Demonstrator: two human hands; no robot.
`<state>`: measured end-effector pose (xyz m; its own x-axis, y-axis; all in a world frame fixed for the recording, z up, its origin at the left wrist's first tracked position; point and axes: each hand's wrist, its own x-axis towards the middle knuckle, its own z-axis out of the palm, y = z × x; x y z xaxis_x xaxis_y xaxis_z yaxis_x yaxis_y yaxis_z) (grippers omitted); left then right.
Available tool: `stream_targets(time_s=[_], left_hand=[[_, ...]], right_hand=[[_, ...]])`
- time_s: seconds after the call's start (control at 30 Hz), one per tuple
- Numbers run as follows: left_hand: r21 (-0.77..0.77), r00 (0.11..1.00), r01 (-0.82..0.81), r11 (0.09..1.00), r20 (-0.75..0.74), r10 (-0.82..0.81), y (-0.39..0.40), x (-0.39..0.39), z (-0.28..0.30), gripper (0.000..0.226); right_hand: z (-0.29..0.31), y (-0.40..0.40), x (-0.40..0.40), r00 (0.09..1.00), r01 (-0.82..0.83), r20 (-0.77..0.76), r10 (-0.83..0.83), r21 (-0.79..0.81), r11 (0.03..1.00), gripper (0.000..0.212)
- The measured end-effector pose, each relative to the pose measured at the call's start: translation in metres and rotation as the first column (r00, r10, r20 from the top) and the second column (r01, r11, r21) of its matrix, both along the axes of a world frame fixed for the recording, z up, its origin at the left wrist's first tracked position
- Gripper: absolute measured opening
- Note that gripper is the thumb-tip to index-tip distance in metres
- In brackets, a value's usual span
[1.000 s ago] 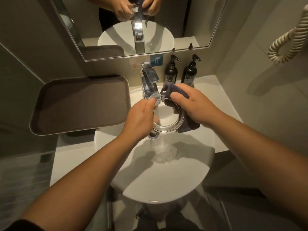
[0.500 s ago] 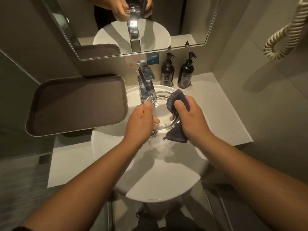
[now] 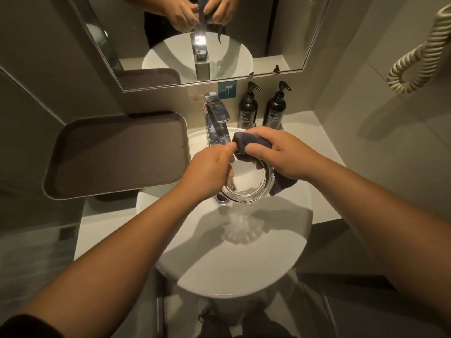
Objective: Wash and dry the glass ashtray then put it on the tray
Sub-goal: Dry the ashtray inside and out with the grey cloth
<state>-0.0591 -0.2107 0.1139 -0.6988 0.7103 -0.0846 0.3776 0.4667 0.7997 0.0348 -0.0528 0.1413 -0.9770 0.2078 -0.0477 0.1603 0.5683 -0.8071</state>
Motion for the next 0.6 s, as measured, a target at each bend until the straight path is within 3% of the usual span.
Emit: stream_targets(time_s=[0.1,0.23,0.47,0.6], left_hand=[[0.052,0.994,-0.103,0.993,-0.018,0.104,0.004,0.0,-0.005,0.045],[0.134,0.97,-0.24,0.962,0.008,0.241,0.008,0.001,-0.011,0.045],[0.234,0.893,-0.45,0.862,0.137,0.429,0.015,0.018,-0.023,0.048],[0.2,0.891,-0.437,0.877,0.231,0.391,0.004,0.032,-0.03,0.046]], right_hand=[[-0.009,-0.01,0.001,0.987,0.15,-0.039,-0.154,-0.092,0.984,0.014],[-0.023,-0.031,0.009,0.911,0.371,-0.091,-0.402,-0.247,0.895,0.017],[-0.038,-0.076,0.017,0.7,0.575,-0.034,-0.713,-0.565,0.592,0.019],[-0.045,-0.067,0.023,0.764,0.555,-0.012,-0.645,-0.496,0.668,0.017]])
